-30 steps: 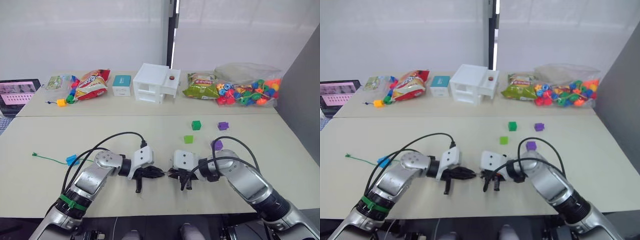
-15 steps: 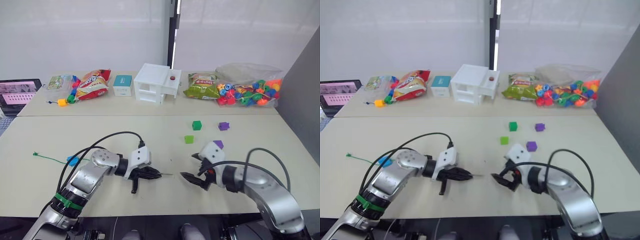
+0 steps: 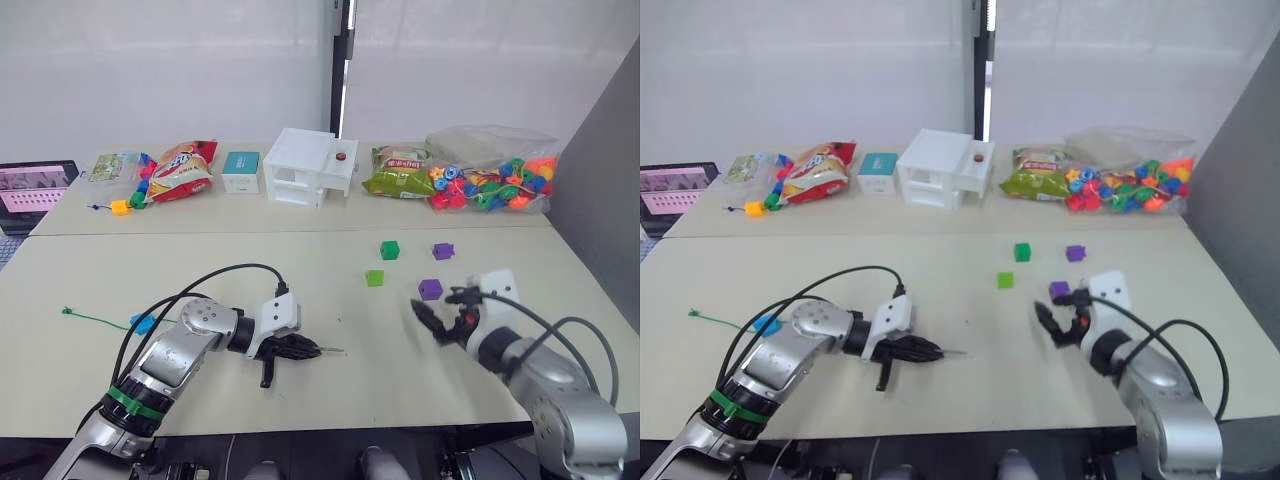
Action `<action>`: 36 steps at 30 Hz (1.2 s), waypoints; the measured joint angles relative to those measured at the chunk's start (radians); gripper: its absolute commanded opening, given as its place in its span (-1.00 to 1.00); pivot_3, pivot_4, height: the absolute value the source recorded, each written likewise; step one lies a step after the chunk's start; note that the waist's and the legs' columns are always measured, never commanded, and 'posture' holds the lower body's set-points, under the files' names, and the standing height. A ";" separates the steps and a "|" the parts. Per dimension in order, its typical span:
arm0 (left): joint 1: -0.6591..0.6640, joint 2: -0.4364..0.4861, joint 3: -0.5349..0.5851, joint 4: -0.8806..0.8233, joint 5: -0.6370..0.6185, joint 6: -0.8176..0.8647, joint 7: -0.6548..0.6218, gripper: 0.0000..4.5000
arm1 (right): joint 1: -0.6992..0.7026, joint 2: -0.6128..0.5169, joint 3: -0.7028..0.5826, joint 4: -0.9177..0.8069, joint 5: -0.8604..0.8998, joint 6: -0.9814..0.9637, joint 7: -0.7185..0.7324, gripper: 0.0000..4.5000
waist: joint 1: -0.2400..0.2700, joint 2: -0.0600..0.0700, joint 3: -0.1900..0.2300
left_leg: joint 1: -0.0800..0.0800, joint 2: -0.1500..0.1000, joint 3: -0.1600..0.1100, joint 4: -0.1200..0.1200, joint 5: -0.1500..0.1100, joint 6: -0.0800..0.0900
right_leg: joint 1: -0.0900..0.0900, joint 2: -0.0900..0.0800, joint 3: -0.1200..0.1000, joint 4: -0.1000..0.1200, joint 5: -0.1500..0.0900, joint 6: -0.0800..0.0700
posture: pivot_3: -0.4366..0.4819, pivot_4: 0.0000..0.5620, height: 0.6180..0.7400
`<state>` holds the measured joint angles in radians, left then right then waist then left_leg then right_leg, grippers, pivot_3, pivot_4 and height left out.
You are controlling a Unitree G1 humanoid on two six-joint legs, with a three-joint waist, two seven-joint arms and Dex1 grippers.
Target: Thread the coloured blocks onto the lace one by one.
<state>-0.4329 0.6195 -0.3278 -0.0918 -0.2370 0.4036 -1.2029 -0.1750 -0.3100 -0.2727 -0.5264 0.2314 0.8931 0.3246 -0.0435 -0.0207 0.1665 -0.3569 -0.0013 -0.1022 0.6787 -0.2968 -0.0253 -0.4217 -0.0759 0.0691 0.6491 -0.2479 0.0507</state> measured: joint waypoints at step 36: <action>0.051 0.002 0.011 -0.073 0.000 0.058 0.079 -1.00 | -0.864 -0.110 0.065 1.635 -0.135 -0.591 -0.061 -0.46 | -0.031 0.001 0.000 | -0.001 0.000 0.001 -0.002 0.000 0.000 | -0.001 -0.001 0.001 -0.001 0.000 0.000 | -0.05 -0.47 1.00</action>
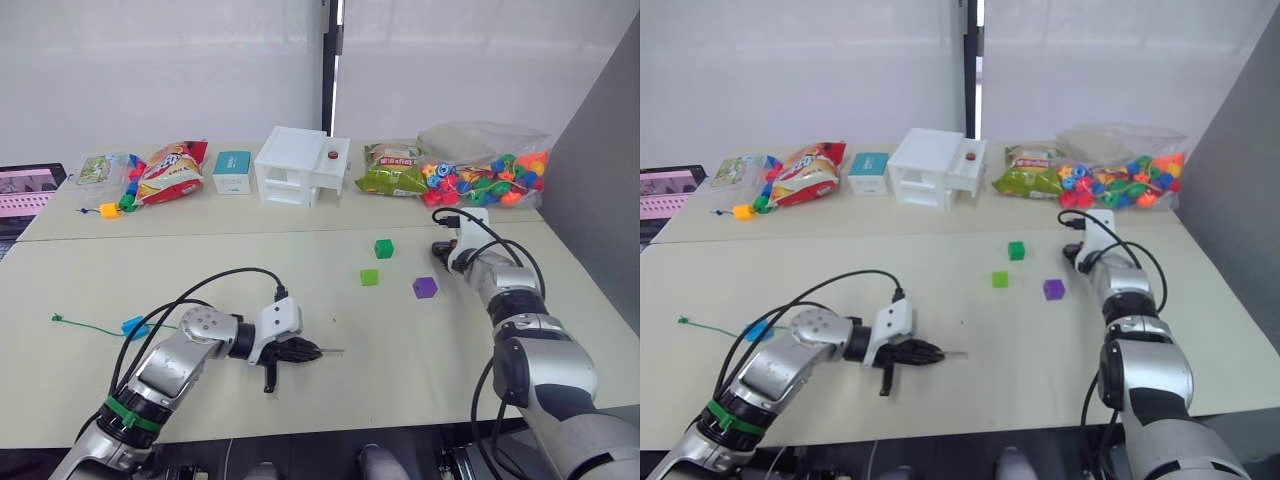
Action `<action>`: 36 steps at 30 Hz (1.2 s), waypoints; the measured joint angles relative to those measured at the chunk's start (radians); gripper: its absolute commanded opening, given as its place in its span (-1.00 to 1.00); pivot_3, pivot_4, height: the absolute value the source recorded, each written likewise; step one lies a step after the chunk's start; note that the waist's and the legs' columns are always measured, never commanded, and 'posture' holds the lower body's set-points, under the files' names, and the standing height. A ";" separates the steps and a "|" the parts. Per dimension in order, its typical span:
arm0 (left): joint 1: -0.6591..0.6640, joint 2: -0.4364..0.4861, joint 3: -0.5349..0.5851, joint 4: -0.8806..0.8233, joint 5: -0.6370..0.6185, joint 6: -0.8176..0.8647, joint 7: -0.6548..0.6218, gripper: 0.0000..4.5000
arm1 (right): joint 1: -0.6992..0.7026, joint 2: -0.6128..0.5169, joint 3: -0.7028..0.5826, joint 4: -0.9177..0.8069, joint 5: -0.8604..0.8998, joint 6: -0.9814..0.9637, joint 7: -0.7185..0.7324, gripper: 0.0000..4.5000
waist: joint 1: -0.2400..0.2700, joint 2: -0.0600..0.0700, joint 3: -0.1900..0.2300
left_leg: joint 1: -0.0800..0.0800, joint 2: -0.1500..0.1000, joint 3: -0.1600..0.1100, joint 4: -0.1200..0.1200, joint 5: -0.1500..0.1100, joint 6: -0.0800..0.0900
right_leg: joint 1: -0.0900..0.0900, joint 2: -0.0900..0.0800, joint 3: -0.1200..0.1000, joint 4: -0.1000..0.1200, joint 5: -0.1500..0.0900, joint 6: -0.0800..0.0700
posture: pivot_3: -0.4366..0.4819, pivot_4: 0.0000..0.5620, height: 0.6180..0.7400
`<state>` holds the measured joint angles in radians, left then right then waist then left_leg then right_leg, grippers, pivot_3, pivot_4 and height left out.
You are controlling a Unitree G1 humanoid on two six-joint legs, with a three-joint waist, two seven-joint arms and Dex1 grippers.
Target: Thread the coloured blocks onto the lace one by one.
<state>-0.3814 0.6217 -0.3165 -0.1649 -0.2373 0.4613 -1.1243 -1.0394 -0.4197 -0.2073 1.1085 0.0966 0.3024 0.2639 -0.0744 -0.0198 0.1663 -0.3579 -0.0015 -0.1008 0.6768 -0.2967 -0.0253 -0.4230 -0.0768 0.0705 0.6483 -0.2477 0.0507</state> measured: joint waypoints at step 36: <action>-0.013 0.050 0.040 -0.016 -0.039 0.029 -0.024 -1.00 | 0.835 0.358 0.342 -1.905 0.240 1.229 -0.314 -0.24 | 0.008 0.002 -0.001 | -0.009 0.000 -0.003 0.003 0.001 -0.002 | -0.012 0.001 -0.001 0.010 0.000 0.000 | -0.05 -0.47 1.00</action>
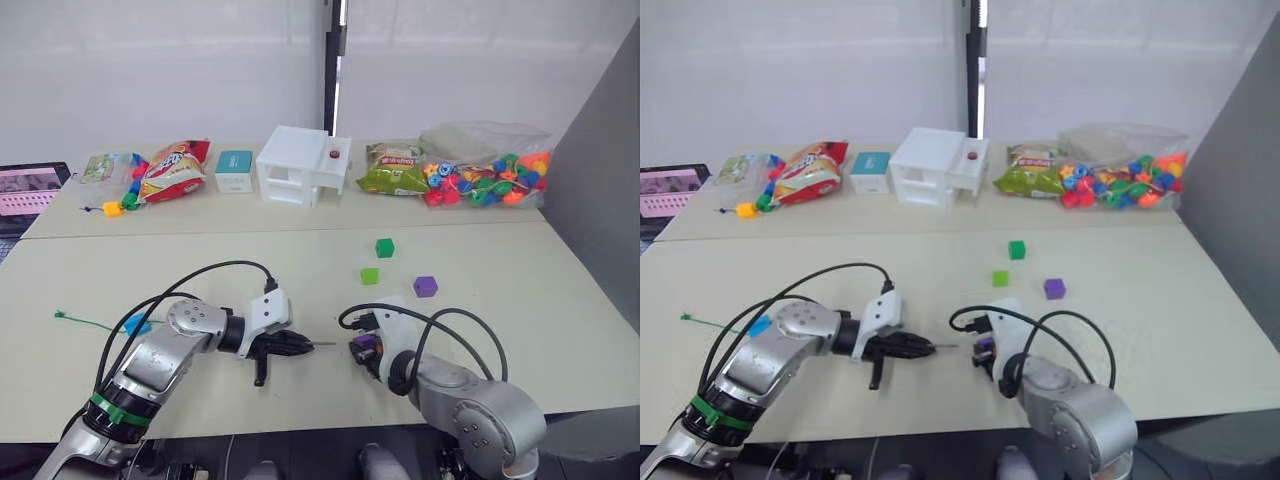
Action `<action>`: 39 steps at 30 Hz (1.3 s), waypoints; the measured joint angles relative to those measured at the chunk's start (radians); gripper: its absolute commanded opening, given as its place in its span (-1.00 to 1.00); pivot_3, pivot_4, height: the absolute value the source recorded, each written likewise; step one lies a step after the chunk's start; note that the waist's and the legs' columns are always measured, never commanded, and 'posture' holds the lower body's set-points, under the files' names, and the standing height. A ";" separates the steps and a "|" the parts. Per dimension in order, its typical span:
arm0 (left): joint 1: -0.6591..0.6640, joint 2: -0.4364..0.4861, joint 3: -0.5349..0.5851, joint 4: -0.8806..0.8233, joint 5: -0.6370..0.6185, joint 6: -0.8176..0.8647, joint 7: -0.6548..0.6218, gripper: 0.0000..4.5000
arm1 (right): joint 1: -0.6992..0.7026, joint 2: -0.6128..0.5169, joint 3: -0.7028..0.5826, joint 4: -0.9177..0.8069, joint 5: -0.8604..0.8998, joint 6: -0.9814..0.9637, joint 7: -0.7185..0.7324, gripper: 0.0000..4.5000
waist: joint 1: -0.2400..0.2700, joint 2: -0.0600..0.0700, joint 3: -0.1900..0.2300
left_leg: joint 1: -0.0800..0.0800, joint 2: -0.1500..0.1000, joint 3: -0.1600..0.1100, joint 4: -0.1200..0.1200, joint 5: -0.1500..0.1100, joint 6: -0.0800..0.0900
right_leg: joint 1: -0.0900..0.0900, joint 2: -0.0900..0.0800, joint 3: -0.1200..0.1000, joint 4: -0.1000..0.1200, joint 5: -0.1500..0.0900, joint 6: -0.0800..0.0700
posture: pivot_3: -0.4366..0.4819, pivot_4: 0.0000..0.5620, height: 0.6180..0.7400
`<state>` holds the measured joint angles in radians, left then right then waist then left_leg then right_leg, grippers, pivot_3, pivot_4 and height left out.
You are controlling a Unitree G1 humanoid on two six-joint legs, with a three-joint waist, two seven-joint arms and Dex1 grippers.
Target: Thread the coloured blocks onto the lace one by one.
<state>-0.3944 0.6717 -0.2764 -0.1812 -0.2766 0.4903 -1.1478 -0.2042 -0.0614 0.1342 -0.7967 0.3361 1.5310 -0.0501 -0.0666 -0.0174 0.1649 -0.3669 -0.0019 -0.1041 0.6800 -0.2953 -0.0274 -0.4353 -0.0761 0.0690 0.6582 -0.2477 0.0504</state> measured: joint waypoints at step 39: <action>0.080 0.033 0.038 -0.274 -0.060 0.273 0.156 -1.00 | -0.462 -0.695 0.370 0.819 -0.261 -1.413 1.421 0.75 | 0.028 -0.001 0.001 | 0.005 0.000 0.001 0.000 -0.001 0.002 | 0.011 -0.001 -0.001 -0.011 0.000 0.001 | -0.05 -0.47 1.00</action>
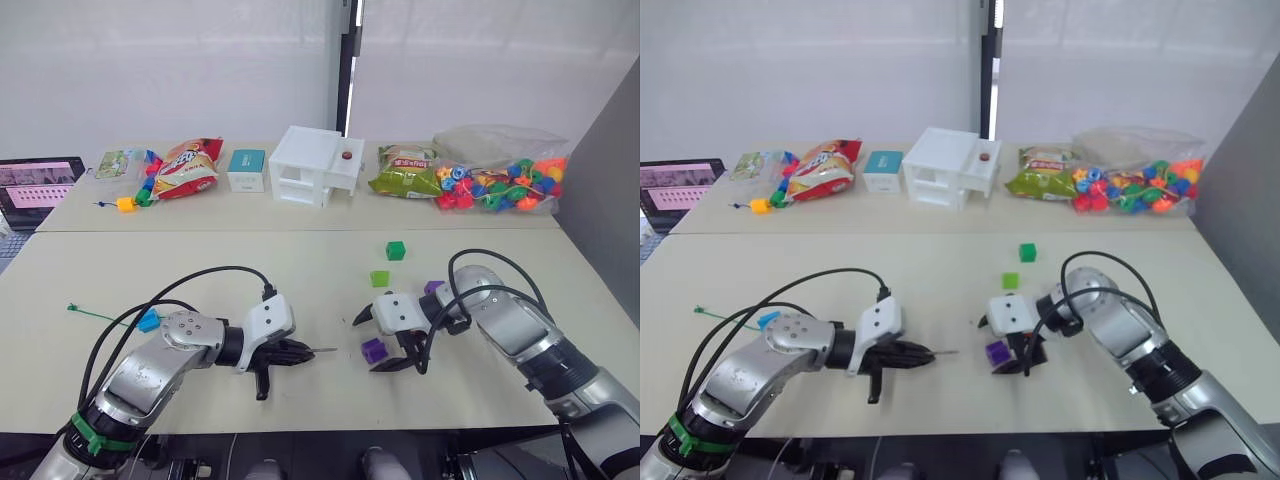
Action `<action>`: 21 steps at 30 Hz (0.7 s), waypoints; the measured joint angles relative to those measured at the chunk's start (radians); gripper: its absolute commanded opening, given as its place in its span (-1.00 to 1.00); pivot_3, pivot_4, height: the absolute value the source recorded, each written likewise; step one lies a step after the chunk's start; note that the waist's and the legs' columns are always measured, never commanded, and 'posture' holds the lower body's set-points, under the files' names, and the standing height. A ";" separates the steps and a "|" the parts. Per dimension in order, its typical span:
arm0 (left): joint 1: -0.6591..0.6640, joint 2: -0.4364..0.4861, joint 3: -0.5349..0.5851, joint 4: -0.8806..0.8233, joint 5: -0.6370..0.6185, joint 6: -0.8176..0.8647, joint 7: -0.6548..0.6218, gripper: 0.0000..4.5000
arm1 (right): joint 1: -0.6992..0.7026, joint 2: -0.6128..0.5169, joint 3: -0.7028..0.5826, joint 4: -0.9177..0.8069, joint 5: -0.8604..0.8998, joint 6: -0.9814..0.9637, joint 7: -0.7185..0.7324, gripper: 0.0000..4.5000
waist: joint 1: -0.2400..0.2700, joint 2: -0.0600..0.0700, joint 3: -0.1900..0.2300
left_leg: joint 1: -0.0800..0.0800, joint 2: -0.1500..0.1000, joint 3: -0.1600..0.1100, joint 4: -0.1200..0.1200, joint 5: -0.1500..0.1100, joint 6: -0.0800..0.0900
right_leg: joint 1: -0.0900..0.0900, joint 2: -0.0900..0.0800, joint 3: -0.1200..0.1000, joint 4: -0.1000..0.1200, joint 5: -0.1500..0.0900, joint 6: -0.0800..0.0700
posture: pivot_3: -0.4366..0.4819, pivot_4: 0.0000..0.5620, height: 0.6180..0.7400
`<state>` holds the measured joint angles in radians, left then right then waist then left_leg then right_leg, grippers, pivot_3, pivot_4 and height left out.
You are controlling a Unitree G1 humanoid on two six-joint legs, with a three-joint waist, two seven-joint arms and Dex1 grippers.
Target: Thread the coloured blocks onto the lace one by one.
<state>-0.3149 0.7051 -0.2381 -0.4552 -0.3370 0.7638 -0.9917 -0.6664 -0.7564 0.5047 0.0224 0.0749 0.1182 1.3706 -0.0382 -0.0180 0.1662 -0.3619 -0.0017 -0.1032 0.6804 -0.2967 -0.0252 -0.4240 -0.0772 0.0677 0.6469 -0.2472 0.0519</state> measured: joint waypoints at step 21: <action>-0.153 -0.023 -0.110 0.013 0.001 0.063 0.038 -1.00 | 0.118 0.075 -0.074 -0.115 -0.062 0.221 -0.154 -0.39 | -0.005 0.000 0.000 | 0.002 0.000 0.000 0.000 0.000 0.000 | 0.001 0.001 0.000 0.001 0.000 0.000 | -0.05 -0.47 1.00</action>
<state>-0.4675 0.6821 -0.3481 -0.4421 -0.3356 0.8269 -0.9533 -0.5486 -0.6815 0.4309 -0.0922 0.0125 0.3396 1.2169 -0.0429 -0.0180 0.1661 -0.3600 -0.0017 -0.1033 0.6803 -0.2965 -0.0255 -0.4228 -0.0765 0.0680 0.6479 -0.2471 0.0517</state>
